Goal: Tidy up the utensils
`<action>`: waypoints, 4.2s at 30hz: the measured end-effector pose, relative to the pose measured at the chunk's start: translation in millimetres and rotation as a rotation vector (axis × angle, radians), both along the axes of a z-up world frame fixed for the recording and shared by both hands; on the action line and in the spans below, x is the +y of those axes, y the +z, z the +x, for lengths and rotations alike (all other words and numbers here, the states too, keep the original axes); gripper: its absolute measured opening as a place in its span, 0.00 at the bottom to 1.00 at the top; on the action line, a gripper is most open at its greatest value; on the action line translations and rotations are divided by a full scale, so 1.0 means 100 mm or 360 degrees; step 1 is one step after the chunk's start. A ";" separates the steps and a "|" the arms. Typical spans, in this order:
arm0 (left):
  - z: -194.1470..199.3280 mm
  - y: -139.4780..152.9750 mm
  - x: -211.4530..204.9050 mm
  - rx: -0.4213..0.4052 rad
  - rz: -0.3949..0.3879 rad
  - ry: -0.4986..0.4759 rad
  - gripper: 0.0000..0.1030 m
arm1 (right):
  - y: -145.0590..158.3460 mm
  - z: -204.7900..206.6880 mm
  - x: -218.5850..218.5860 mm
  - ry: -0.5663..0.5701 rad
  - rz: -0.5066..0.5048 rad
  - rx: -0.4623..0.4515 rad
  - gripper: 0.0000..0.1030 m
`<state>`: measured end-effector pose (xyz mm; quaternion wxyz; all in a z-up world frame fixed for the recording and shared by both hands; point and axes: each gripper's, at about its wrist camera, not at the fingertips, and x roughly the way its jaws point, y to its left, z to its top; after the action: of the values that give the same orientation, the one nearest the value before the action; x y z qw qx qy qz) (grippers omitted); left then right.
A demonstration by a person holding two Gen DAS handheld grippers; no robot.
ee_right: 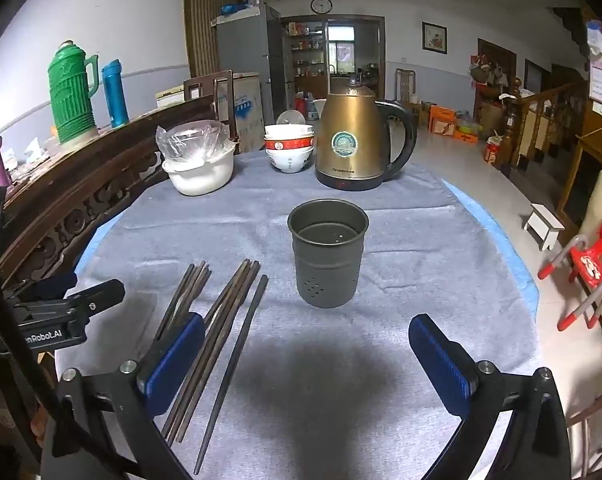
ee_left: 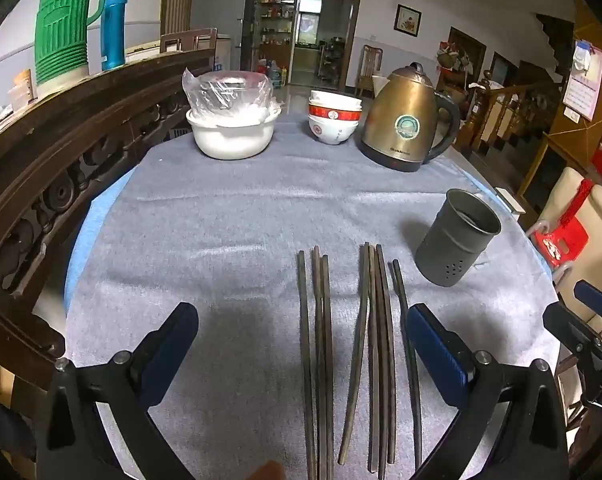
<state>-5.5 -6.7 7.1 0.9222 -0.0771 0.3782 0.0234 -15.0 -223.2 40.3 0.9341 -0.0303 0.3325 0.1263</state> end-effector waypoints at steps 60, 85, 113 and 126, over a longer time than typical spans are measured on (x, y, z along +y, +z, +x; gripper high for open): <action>0.01 -0.01 0.02 0.0078 -0.0015 -0.0040 1.00 | 0.14 0.03 0.12 0.0004 -0.0074 -0.0073 1.00; 0.01 -0.01 0.01 0.0078 -0.0011 -0.0048 1.00 | 0.15 0.04 0.13 0.0009 -0.0090 -0.0076 1.00; 0.07 -0.50 0.54 0.0412 -0.0190 0.0157 1.00 | -0.40 0.44 -0.03 0.0149 0.0189 0.0585 0.99; 0.15 -0.62 0.68 0.0492 -0.0263 0.0171 1.00 | -1.03 1.10 0.42 0.0091 0.0328 0.1070 0.36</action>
<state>9.1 61.0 -54.6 0.8411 -0.1683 0.5113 0.0529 95.0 -181.5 -62.5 0.7666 0.0982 0.6060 0.1881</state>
